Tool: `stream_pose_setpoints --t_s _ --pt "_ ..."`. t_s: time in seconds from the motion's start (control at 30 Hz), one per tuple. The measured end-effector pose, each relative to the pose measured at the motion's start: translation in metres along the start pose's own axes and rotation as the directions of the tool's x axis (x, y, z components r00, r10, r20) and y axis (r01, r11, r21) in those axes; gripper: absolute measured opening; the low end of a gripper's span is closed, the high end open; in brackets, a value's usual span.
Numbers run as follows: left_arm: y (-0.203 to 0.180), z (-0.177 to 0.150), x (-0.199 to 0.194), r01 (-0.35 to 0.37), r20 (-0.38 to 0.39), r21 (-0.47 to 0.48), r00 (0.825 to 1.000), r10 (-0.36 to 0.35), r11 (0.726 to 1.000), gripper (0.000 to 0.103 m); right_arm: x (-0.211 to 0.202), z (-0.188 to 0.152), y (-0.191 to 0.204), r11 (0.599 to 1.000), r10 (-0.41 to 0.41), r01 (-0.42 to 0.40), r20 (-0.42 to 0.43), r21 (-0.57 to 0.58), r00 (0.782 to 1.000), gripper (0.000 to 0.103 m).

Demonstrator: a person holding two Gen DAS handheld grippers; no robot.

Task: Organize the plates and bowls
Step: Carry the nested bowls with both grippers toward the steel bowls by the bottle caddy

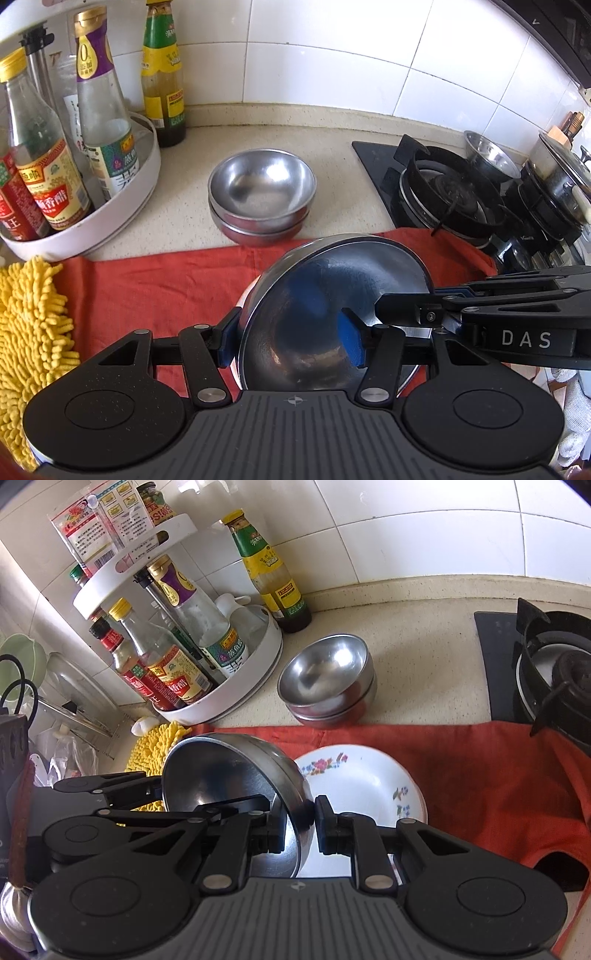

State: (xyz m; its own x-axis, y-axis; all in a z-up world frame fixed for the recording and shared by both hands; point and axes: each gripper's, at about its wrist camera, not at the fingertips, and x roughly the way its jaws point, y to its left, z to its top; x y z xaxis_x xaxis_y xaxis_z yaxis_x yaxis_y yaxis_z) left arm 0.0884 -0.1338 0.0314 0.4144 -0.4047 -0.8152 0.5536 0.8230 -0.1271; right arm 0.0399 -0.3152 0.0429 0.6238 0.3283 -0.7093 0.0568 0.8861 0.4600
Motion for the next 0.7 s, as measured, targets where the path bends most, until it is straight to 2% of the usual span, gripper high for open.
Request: stream_pose_setpoints --t_s 0.2,0.33,0.47,0.7 --pt "0.0 -0.004 -0.002 -0.004 -0.003 -0.001 1.0 0.004 1.0 0.062 0.0 -0.005 0.002 1.0 0.0 0.0 -0.001 0.006 1.0 0.017" --pt "0.002 0.001 -0.004 -0.004 0.006 -0.002 1.0 0.004 1.0 0.062 0.0 0.003 0.005 1.0 -0.007 0.007 0.011 -0.005 1.0 0.017" --pt "0.004 0.014 -0.006 -0.015 0.032 -0.013 0.999 0.015 1.0 0.061 0.0 0.019 0.005 1.0 0.003 -0.002 0.028 -0.015 1.0 0.017" --pt "0.014 0.05 0.005 -0.052 0.062 -0.046 0.997 0.055 0.998 0.061 0.019 0.065 -0.001 0.999 0.03 -0.029 0.034 -0.038 0.999 0.017"
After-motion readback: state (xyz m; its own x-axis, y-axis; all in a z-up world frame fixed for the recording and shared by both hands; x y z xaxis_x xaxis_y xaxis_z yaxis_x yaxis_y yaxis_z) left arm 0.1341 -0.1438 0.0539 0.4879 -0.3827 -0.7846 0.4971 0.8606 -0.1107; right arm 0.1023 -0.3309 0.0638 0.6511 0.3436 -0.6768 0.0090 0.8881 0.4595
